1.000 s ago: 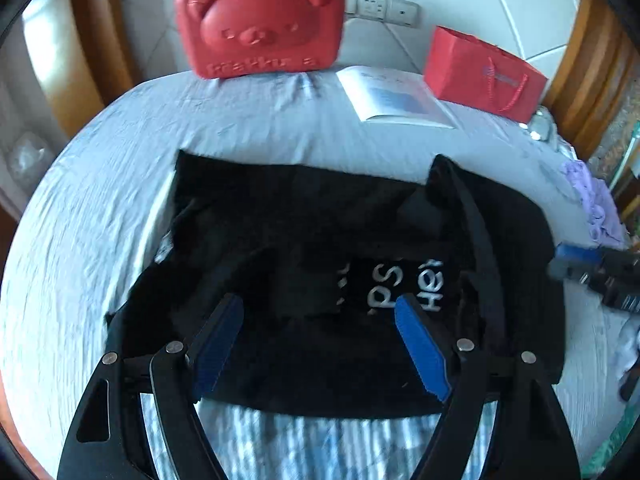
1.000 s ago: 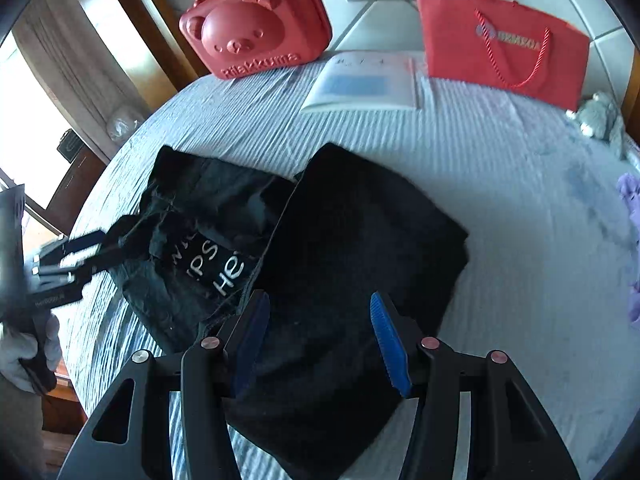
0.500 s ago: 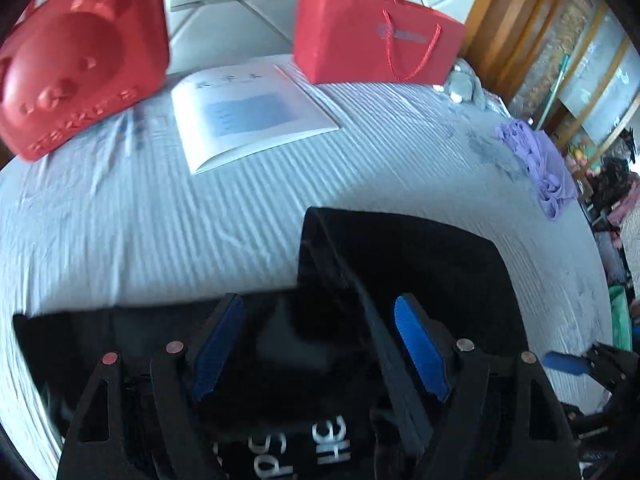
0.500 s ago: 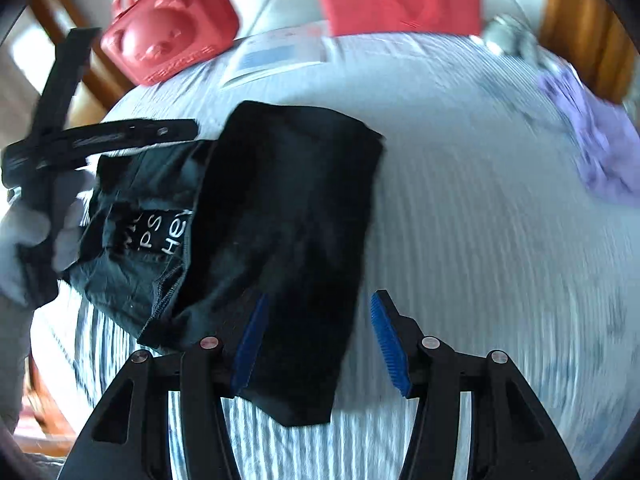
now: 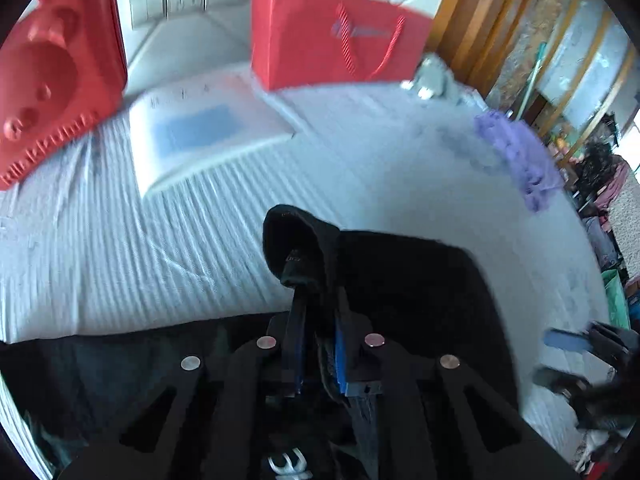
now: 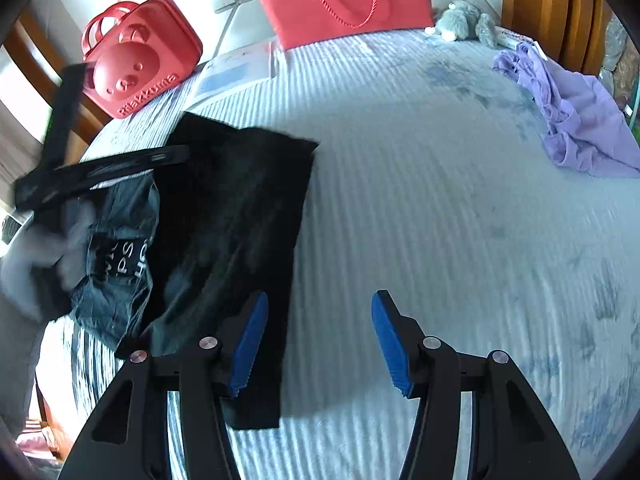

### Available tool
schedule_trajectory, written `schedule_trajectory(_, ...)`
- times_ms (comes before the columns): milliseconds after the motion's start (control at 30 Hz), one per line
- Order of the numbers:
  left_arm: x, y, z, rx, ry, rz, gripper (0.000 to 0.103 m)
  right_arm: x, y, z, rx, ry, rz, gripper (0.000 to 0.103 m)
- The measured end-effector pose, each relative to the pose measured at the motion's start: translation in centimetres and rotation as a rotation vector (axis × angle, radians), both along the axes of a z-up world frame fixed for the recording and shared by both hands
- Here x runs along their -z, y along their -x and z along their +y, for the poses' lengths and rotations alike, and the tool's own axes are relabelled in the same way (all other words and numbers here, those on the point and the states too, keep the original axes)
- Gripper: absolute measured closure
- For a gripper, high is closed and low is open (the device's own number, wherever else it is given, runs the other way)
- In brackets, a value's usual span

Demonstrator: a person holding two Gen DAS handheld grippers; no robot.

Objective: Fold clothes
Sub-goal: 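Grasp the folded T-shirt edge with the left gripper and lift it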

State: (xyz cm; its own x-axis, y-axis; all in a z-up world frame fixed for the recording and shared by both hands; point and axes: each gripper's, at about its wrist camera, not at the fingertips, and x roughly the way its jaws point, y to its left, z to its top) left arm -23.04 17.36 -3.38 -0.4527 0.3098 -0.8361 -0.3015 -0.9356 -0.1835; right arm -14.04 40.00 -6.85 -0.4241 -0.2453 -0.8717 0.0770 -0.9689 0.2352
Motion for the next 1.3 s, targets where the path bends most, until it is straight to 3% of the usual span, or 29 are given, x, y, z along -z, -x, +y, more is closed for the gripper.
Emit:
schedule_trajectory(133,-4.5,-5.1,-0.7,-0.001,-0.053,0.060,0.093,-0.6,0.8,1.0,0.006,0.013,0.031,0.049)
schedule_trajectory(200,-5.8,-7.4,-1.2,-0.017,-0.103,0.051,0.093,-1.0,1.2,1.1,-0.003,0.022,0.043,0.049)
schedule_trajectory(267,-6.0,-8.7,-2.3,-0.055,-0.180,0.005,0.092,-1.1,1.6,0.9,-0.019,0.021,0.048,0.049)
schedule_trajectory(333,-5.2,-8.5,-3.4,-0.104,-0.206,-0.033,0.089,-1.2,1.8,0.7,-0.034,0.019,0.050,0.049)
schedule_trajectory(433,-2.4,-5.7,-5.0,-0.186,-0.123,-0.046,0.088,-1.3,2.3,0.1,-0.044,0.026,0.049,0.048)
schedule_trajectory(500,0.5,-3.3,-6.3,-0.245,-0.033,-0.117,0.074,-1.3,2.5,-0.3,-0.055,0.022,0.046,0.044)
schedule_trajectory(567,2.8,-2.2,-7.7,-0.300,0.043,-0.211,0.068,-1.4,2.7,-0.7,-0.070,0.018,0.045,0.042)
schedule_trajectory(667,2.7,-3.1,-8.7,-0.316,0.080,-0.205,0.063,-1.6,3.4,-1.2,-0.095,0.014,0.051,0.042)
schedule_trajectory(833,0.2,-6.8,-7.2,-0.247,0.011,-0.176,0.045,-1.7,5.1,-2.6,-0.151,0.040,0.038,0.042)
schedule_trajectory(1000,0.8,-9.0,-4.0,-0.179,-0.037,-0.213,0.045,-1.2,4.4,-4.0,-0.188,0.019,-0.001,0.043)
schedule_trajectory(1233,2.8,-11.5,-0.1,-0.109,0.027,-0.248,0.045,0.5,0.0,-3.9,-0.221,0.020,-0.083,0.043)
schedule_trajectory(1267,3.2,-11.6,0.3,-0.098,0.028,-0.253,0.048,1.2,-0.4,-4.0,-0.225,0.023,-0.104,0.043)
schedule_trajectory(1300,3.5,-11.6,0.5,-0.094,0.027,-0.255,0.084,1.8,-0.8,-4.1,-0.230,0.025,-0.125,0.043)
